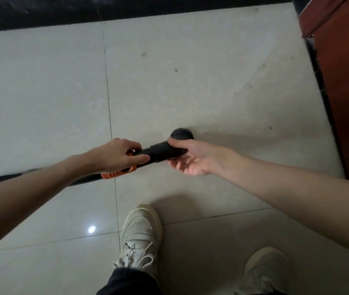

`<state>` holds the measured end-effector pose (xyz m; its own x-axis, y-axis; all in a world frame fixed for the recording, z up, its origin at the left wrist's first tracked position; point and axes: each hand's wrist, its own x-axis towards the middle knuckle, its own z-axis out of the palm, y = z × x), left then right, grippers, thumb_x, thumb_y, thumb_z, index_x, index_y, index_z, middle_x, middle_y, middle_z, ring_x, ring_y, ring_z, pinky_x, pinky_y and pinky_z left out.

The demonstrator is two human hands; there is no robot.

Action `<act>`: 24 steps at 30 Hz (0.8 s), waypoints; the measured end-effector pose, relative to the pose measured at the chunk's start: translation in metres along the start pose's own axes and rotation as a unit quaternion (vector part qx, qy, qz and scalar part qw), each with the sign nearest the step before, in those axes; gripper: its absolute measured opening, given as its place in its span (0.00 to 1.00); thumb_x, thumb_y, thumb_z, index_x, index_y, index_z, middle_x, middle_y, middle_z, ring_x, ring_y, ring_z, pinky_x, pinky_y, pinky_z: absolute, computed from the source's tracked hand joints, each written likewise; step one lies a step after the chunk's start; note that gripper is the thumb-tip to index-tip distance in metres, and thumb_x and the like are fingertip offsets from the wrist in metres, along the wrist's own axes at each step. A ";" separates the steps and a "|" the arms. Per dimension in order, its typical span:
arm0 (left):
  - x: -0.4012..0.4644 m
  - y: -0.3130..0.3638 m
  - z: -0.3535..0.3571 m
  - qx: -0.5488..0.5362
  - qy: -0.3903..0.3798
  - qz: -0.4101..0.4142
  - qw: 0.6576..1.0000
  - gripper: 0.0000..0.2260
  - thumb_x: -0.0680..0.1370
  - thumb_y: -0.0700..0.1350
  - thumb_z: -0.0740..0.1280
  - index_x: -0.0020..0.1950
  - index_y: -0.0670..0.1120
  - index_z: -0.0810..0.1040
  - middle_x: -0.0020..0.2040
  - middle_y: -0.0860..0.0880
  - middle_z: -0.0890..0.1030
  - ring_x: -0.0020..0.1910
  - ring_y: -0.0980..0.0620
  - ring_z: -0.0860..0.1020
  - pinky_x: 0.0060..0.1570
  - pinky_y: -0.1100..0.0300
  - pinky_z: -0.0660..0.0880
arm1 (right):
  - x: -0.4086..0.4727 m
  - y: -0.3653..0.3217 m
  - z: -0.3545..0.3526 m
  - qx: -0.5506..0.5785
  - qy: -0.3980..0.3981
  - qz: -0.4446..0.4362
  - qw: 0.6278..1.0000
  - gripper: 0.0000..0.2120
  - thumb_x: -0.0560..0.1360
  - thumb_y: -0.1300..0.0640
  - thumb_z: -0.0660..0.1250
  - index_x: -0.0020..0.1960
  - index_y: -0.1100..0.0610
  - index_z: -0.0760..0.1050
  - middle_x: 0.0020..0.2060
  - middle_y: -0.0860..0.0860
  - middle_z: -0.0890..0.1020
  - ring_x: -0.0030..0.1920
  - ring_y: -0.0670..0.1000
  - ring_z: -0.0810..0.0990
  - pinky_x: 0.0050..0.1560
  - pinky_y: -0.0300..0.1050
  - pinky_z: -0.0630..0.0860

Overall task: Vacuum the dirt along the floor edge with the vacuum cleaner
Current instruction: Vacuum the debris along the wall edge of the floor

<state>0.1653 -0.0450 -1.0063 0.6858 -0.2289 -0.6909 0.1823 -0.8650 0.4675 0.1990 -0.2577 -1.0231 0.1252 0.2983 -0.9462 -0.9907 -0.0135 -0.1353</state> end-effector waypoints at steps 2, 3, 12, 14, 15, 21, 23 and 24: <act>0.002 -0.001 -0.002 0.006 0.018 0.002 1.000 0.12 0.77 0.61 0.61 0.42 0.54 0.74 0.32 0.52 0.80 0.25 0.59 0.75 0.29 0.64 0.73 | 0.001 -0.004 0.003 -0.005 0.003 -0.014 1.000 0.13 0.74 0.54 0.73 0.48 0.64 0.74 0.39 0.58 0.80 0.34 0.51 0.79 0.23 0.33 0.71; 0.003 0.002 -0.001 0.012 0.031 0.007 0.999 0.12 0.77 0.61 0.61 0.42 0.54 0.74 0.31 0.53 0.79 0.26 0.59 0.76 0.29 0.64 0.72 | 0.001 -0.007 0.003 -0.003 0.010 -0.024 1.000 0.13 0.74 0.54 0.73 0.48 0.64 0.74 0.39 0.58 0.80 0.34 0.52 0.79 0.23 0.33 0.71; 0.029 0.050 -0.010 -0.071 0.094 0.096 0.988 0.14 0.77 0.61 0.59 0.44 0.52 0.73 0.35 0.53 0.79 0.29 0.59 0.77 0.31 0.68 0.71 | -0.032 -0.068 -0.028 0.171 0.107 -0.239 0.950 0.15 0.75 0.55 0.72 0.57 0.60 0.74 0.46 0.55 0.81 0.39 0.50 0.80 0.31 0.40 0.77; 0.028 0.055 -0.012 -0.091 0.096 0.118 0.984 0.13 0.77 0.60 0.60 0.43 0.52 0.73 0.34 0.53 0.79 0.27 0.61 0.76 0.30 0.70 0.71 | -0.046 -0.087 -0.039 0.206 0.136 -0.301 0.921 0.16 0.76 0.54 0.71 0.60 0.59 0.74 0.51 0.56 0.81 0.41 0.51 0.80 0.34 0.41 0.77; 0.028 0.060 -0.011 -0.101 0.102 0.123 0.982 0.12 0.78 0.59 0.61 0.42 0.52 0.72 0.33 0.53 0.79 0.26 0.61 0.76 0.29 0.69 0.71 | -0.053 -0.094 -0.045 0.199 0.148 -0.326 0.912 0.12 0.77 0.54 0.70 0.56 0.59 0.75 0.51 0.56 0.82 0.42 0.51 0.81 0.38 0.42 0.77; 0.045 0.120 -0.019 -0.205 0.212 0.146 0.944 0.14 0.80 0.54 0.60 0.39 0.48 0.70 0.29 0.53 0.77 0.22 0.57 0.74 0.26 0.66 0.71 | -0.070 -0.103 -0.046 0.040 0.114 -0.378 0.918 0.11 0.79 0.48 0.66 0.52 0.56 0.77 0.44 0.51 0.83 0.45 0.49 0.82 0.43 0.43 0.74; 0.049 0.140 -0.027 -0.249 0.229 0.148 0.929 0.14 0.80 0.54 0.60 0.39 0.47 0.70 0.30 0.51 0.77 0.23 0.56 0.74 0.27 0.63 0.72 | -0.073 -0.109 -0.036 -0.014 0.119 -0.393 0.912 0.15 0.78 0.43 0.66 0.55 0.54 0.77 0.49 0.50 0.83 0.49 0.49 0.81 0.45 0.45 0.74; 0.051 0.148 -0.032 -0.273 0.229 0.148 0.922 0.14 0.81 0.54 0.59 0.39 0.47 0.70 0.31 0.50 0.78 0.24 0.55 0.75 0.28 0.62 0.73 | -0.076 -0.114 -0.031 -0.040 0.134 -0.410 0.901 0.14 0.78 0.42 0.66 0.53 0.52 0.77 0.50 0.49 0.82 0.52 0.50 0.81 0.47 0.46 0.74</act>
<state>0.2498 -0.1706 -0.9543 0.9655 -0.0980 -0.2412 0.1812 -0.4120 0.8930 0.3044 -0.3081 -0.9452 0.8325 -0.0010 -0.5540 -0.5537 0.0342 -0.8320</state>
